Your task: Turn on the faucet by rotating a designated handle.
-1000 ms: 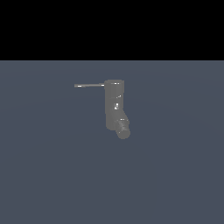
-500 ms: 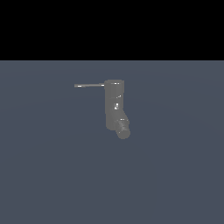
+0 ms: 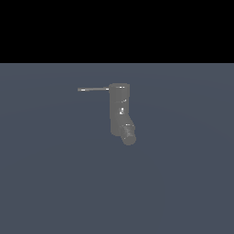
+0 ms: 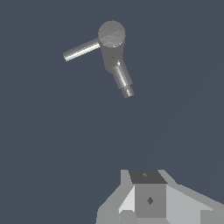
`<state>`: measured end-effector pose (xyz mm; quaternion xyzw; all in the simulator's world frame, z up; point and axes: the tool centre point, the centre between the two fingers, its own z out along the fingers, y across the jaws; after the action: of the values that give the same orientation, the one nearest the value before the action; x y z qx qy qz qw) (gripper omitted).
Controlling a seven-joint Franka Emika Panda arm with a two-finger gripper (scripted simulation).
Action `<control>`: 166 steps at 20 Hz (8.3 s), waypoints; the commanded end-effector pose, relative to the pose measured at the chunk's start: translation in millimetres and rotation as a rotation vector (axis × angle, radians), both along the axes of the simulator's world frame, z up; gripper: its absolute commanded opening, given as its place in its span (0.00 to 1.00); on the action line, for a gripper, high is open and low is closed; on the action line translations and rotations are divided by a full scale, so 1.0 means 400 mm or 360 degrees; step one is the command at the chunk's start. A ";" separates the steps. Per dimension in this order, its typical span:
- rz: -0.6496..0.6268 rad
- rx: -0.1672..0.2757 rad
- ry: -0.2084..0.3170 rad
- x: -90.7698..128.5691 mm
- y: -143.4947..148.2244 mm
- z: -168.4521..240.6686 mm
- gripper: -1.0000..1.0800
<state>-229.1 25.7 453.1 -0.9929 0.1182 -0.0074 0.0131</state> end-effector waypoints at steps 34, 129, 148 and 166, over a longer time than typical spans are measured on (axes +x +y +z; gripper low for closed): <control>-0.1105 0.0007 0.0031 0.397 0.269 -0.376 0.00; -0.1865 -0.0015 0.0047 0.385 0.057 -0.629 0.00; -0.1854 -0.0016 0.0047 0.352 -0.107 -0.629 0.00; -0.1820 -0.0017 0.0049 0.413 -0.256 -0.629 0.00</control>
<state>-68.7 -70.9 201.4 -0.7727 0.6347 0.0015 -0.0003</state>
